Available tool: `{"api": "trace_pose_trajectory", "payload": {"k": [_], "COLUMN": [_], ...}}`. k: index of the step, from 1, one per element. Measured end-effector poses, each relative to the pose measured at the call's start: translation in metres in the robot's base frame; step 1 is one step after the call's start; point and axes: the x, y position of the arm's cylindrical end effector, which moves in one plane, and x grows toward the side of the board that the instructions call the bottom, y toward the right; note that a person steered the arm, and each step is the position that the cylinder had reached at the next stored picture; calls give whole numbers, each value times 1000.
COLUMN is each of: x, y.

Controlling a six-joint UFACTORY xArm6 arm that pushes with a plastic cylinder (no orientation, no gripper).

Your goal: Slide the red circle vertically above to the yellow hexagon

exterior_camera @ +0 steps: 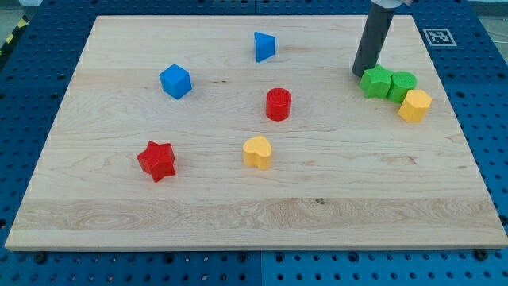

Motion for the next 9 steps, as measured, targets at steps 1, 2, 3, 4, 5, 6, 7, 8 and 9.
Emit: {"api": "trace_pose_trajectory", "payload": {"k": [1, 2, 3, 4, 5, 6, 7, 8, 9], "x": [12, 12, 13, 13, 16, 35, 56, 75, 91], "y": [0, 0, -22, -42, -45, -48, -48, -50, -60]}}
